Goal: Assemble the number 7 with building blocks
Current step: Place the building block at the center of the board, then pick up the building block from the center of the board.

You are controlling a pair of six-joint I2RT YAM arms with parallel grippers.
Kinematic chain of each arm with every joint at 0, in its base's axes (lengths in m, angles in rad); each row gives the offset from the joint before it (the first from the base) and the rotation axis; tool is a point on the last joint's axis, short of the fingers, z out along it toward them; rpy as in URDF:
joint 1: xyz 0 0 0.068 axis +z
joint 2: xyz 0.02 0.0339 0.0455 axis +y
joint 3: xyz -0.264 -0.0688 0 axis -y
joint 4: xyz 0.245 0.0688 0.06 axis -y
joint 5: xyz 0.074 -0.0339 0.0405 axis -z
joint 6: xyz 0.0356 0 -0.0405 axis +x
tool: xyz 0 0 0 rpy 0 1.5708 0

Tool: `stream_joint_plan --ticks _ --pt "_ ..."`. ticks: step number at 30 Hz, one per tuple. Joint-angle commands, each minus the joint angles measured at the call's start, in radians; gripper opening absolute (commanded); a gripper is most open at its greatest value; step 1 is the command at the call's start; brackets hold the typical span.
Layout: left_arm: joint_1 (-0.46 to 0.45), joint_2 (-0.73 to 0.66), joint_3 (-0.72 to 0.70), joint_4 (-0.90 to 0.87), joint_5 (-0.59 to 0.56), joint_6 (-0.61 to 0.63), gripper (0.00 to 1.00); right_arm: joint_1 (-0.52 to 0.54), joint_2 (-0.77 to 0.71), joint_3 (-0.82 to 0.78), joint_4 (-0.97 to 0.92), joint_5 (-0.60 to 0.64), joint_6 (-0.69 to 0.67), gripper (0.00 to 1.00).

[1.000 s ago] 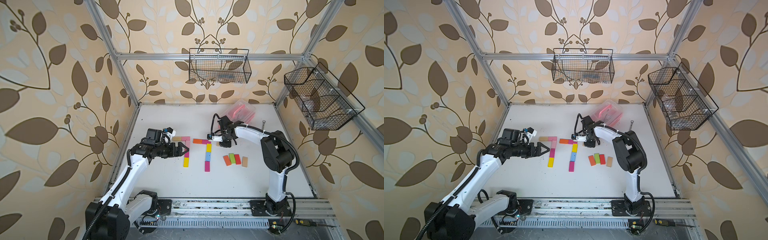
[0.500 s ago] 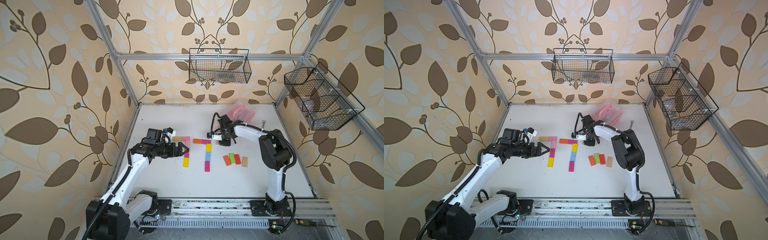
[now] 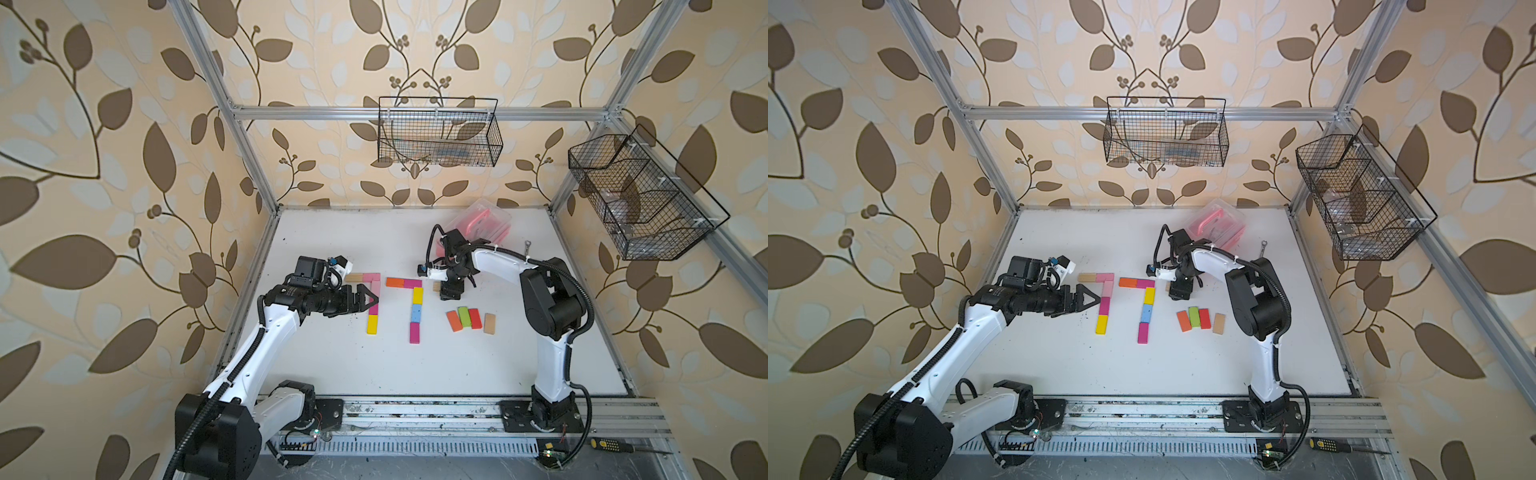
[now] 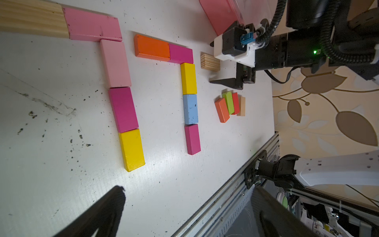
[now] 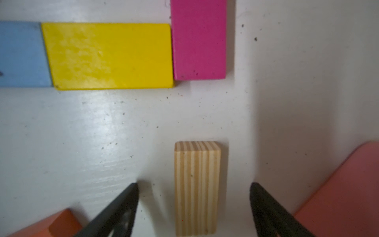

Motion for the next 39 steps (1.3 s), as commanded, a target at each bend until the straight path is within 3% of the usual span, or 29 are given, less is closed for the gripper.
stream_joint_plan --ticks 1,7,10,14,17,19,20,24,27,30,39 --pt "-0.011 -0.008 -0.002 -0.004 0.003 0.021 0.99 -0.026 -0.047 -0.032 0.052 -0.038 0.077 1.00" --pt "-0.011 -0.011 -0.003 -0.002 0.001 0.019 0.99 -0.068 -0.288 -0.187 0.320 -0.078 0.292 1.00" --pt "-0.011 -0.015 -0.003 -0.003 0.001 0.020 0.99 -0.073 -0.443 -0.298 0.509 -0.064 0.469 1.00" --pt "-0.011 -0.027 -0.002 0.001 0.001 0.019 0.99 -0.092 -0.604 -0.414 0.702 -0.026 0.906 1.00" --pt "-0.011 -0.035 -0.004 0.002 0.000 0.019 0.99 -0.179 -0.626 -0.411 0.637 -0.140 1.277 1.00" --pt "-0.011 -0.039 -0.004 0.001 -0.002 0.020 0.99 -0.254 -0.602 -0.401 0.591 -0.337 1.403 1.00" --pt "-0.011 -0.041 -0.005 0.002 -0.002 0.019 0.99 -0.272 -0.616 -0.428 0.576 -0.344 1.448 1.00" --pt "-0.011 -0.046 -0.003 0.002 0.000 0.021 0.99 -0.287 -0.743 -0.585 0.519 -0.234 1.513 1.00" --pt "-0.011 -0.044 -0.003 0.005 0.004 0.022 0.99 -0.325 -0.755 -0.661 0.512 -0.244 1.509 1.00" --pt "-0.011 -0.041 -0.002 0.005 0.007 0.023 0.99 -0.352 -0.682 -0.682 0.566 -0.311 1.465 1.00" --pt "-0.011 -0.050 -0.005 0.002 0.000 0.023 0.99 -0.356 -0.427 -0.603 0.810 -0.329 1.391 1.00"
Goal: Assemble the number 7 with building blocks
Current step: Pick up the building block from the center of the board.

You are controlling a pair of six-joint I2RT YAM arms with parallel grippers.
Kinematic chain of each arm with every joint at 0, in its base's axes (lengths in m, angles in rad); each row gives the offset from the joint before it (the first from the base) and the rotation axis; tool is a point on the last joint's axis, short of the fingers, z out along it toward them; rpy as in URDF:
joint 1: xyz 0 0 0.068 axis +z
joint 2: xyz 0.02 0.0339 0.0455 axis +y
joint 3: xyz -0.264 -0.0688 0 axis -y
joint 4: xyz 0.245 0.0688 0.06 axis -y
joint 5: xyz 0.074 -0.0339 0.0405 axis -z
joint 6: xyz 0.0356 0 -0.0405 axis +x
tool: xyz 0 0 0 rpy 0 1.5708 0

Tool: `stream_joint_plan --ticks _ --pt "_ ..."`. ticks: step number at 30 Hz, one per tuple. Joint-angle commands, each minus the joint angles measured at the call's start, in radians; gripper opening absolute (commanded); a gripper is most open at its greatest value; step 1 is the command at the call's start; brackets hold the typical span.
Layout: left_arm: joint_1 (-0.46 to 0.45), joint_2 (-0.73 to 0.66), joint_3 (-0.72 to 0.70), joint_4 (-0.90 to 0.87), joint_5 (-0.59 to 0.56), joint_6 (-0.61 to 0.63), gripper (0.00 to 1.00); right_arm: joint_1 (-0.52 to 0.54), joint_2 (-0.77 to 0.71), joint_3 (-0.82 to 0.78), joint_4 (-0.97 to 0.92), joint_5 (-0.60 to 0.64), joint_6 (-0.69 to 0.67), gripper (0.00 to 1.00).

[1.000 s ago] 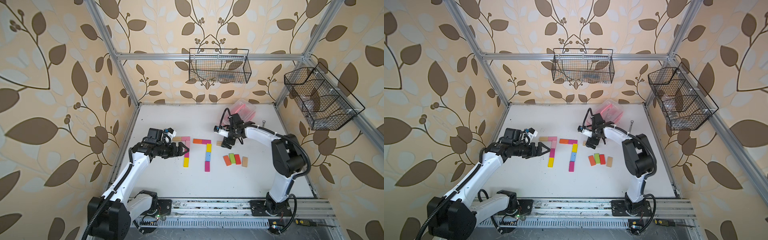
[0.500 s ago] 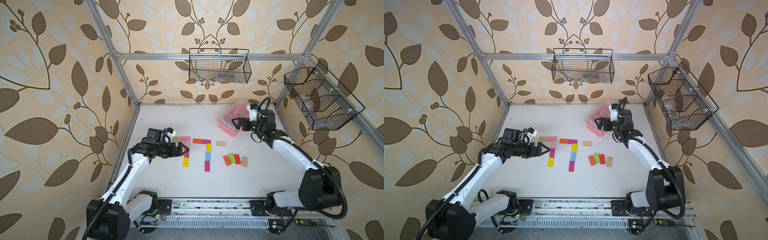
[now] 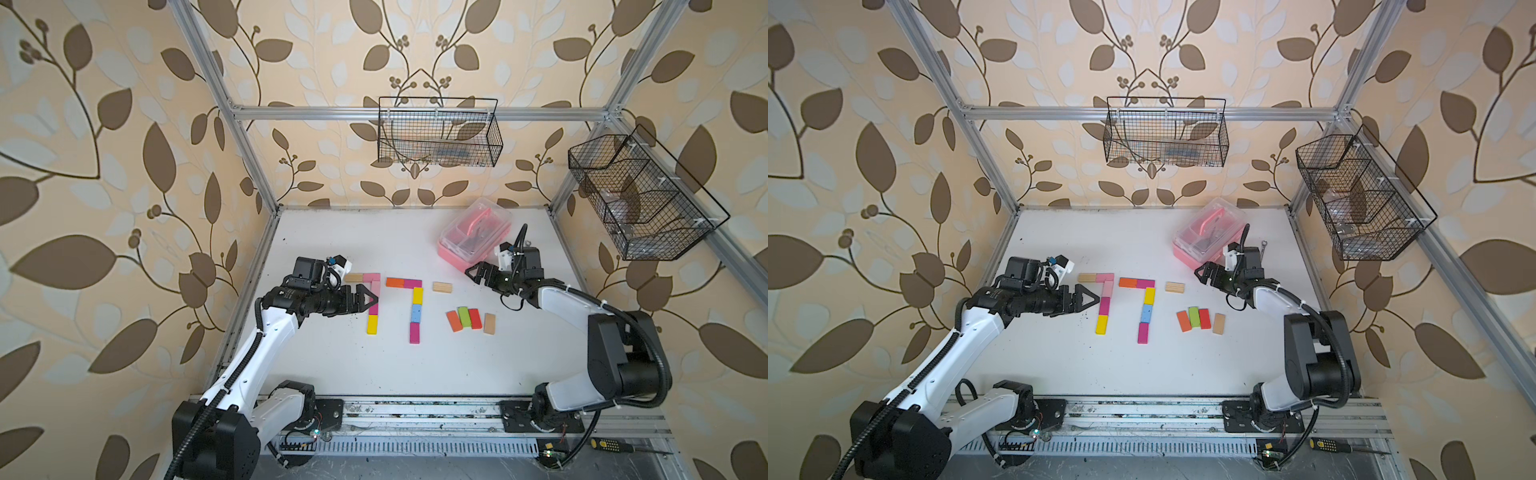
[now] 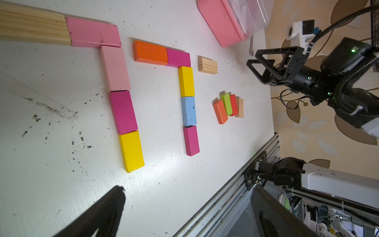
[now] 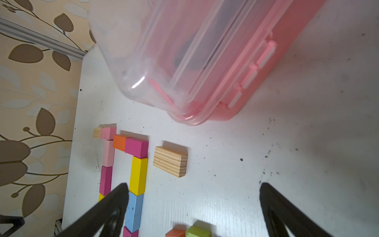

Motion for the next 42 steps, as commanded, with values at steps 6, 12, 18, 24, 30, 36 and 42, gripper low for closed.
stream_joint_plan --ticks 6,12,18,24,30,36,42 --pt "-0.011 -0.016 -0.004 0.000 0.005 0.022 0.99 0.009 0.209 0.163 0.207 -0.082 -0.030 1.00" --pt "-0.011 -0.002 -0.002 -0.003 0.005 0.026 0.99 0.053 0.344 0.321 0.156 -0.104 -0.044 1.00" --pt "-0.011 0.004 -0.002 -0.006 0.000 0.027 0.99 0.133 0.441 0.521 -0.006 -0.141 -0.149 1.00" --pt "-0.011 -0.001 -0.002 -0.004 0.001 0.026 0.99 0.186 0.284 0.556 -0.258 -0.054 -0.537 1.00" --pt "-0.011 -0.010 -0.002 0.001 0.017 0.026 0.99 0.223 0.207 0.743 -0.774 0.328 -0.634 0.98" --pt "-0.011 -0.042 -0.004 0.005 0.014 0.025 0.99 0.330 0.110 0.631 -0.962 0.506 -0.203 0.98" --pt "-0.011 -0.044 -0.004 0.010 0.032 0.025 0.99 0.306 -0.200 0.180 -0.771 0.504 0.059 0.96"
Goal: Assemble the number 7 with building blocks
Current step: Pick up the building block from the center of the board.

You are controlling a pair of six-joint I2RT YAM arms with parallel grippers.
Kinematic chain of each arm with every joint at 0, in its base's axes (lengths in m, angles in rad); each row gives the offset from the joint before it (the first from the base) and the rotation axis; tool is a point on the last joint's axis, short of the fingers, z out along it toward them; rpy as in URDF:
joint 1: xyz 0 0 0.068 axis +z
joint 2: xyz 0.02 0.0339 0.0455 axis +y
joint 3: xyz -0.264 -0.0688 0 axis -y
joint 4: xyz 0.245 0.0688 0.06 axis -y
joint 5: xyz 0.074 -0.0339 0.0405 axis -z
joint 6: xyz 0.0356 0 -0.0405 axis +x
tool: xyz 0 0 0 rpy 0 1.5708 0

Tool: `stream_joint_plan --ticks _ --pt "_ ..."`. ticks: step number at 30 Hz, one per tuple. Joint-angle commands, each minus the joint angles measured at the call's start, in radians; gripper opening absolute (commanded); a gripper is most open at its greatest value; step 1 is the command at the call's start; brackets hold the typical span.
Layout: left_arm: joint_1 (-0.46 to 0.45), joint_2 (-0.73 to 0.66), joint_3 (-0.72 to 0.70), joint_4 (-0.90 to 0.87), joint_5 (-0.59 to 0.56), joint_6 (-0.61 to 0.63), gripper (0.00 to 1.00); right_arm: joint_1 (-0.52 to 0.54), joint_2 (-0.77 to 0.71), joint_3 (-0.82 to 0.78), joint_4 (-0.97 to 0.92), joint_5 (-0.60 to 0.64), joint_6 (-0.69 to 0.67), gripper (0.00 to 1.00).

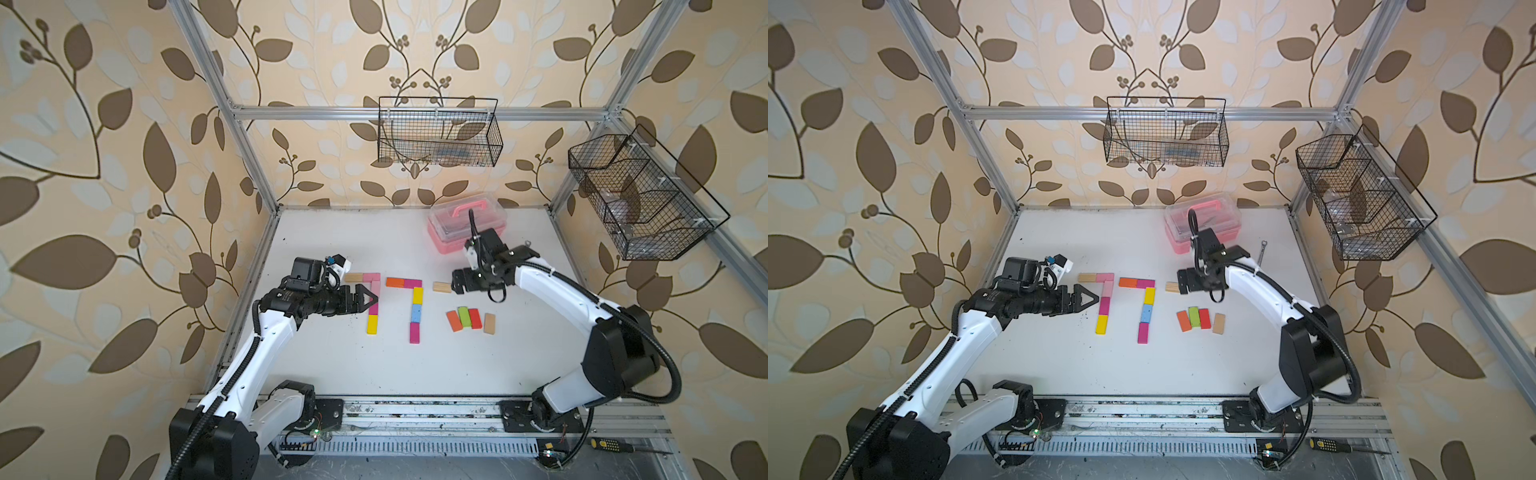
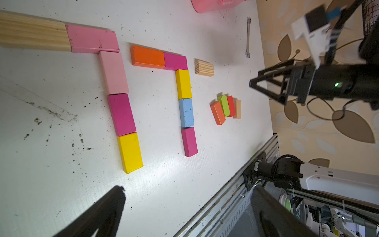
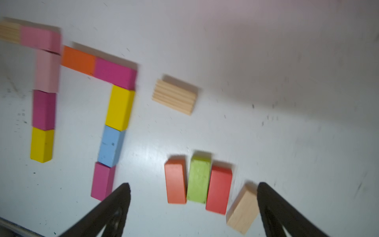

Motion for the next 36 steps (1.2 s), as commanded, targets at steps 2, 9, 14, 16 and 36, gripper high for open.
stream_joint_plan --ticks 2,9,14,16,36 --pt "-0.011 -0.017 -0.005 0.014 0.037 0.023 0.99 -0.036 -0.192 -0.215 0.070 0.084 0.226 0.95" --pt "-0.015 -0.026 -0.009 0.021 0.046 0.024 0.99 -0.109 -0.237 -0.370 0.155 0.012 0.252 0.93" --pt "-0.017 -0.024 -0.009 0.020 0.045 0.022 0.99 -0.114 -0.205 -0.363 0.149 0.049 0.236 0.87" --pt "-0.017 -0.020 -0.009 0.020 0.046 0.021 0.99 -0.115 -0.188 -0.359 0.160 0.053 0.233 0.82" --pt "-0.020 -0.024 -0.011 0.018 0.040 0.021 0.99 -0.109 -0.034 -0.363 0.239 0.092 0.234 0.58"
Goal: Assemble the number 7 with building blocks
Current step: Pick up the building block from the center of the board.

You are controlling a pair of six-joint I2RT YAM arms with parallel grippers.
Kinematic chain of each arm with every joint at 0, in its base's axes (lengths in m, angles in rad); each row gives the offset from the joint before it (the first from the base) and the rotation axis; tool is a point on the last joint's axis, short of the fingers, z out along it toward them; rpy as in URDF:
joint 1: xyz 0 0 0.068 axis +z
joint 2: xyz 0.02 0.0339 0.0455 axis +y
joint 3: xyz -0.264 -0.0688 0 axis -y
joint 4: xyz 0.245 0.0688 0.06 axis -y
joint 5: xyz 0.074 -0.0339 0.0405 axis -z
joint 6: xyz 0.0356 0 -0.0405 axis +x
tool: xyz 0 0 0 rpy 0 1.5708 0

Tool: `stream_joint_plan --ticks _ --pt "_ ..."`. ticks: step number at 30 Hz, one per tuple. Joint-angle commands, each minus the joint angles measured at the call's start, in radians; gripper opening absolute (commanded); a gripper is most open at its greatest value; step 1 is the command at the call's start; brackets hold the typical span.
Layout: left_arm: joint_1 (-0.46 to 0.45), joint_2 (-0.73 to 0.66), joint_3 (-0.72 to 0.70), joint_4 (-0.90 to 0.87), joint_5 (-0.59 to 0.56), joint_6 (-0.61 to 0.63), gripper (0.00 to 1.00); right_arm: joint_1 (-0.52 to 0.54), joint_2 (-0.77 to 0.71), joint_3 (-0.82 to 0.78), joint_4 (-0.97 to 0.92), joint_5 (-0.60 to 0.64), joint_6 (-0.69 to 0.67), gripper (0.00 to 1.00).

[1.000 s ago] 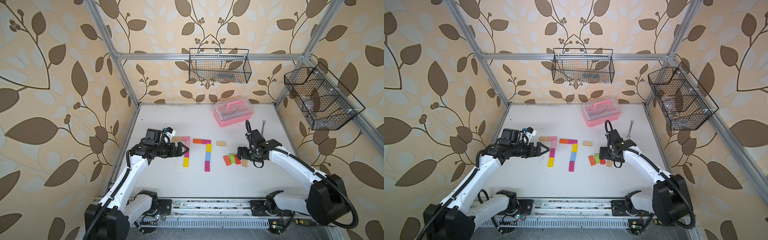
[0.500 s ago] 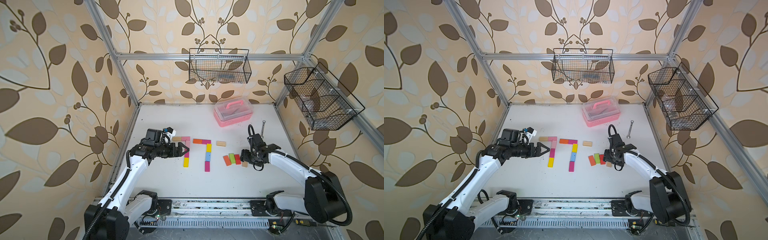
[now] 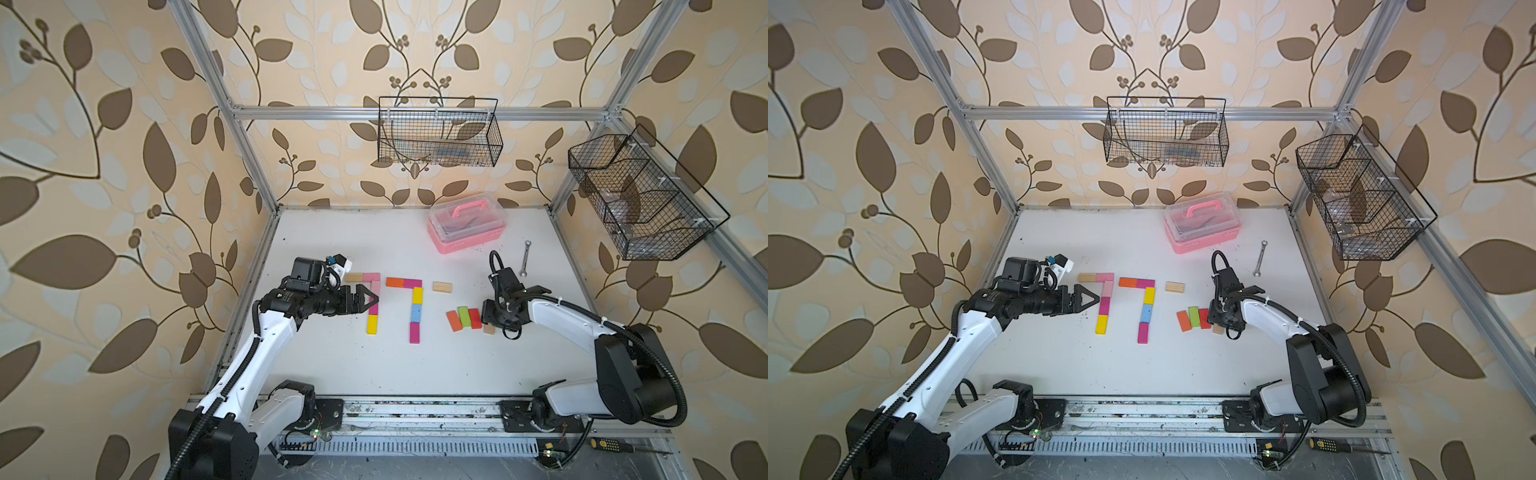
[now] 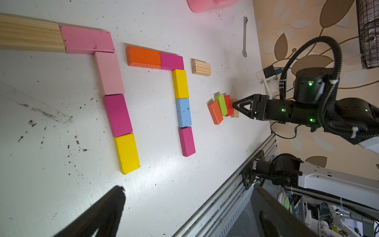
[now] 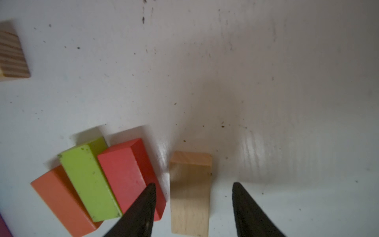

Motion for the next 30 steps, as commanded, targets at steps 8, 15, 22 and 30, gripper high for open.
stream_joint_plan --ticks 8,15,22,30 --pt "-0.012 -0.020 -0.010 0.015 0.028 0.021 0.99 -0.020 0.043 -0.026 0.029 0.011 -0.012 0.54" --pt "-0.012 -0.033 -0.010 0.015 0.023 0.021 0.99 -0.020 0.073 -0.038 0.025 0.010 -0.016 0.51" --pt "-0.014 -0.040 -0.010 0.016 0.022 0.018 0.99 -0.007 0.074 -0.040 0.016 0.008 -0.021 0.38" --pt "-0.014 -0.045 -0.010 0.012 0.016 0.019 0.99 -0.037 -0.034 -0.013 -0.008 0.009 -0.041 0.27"
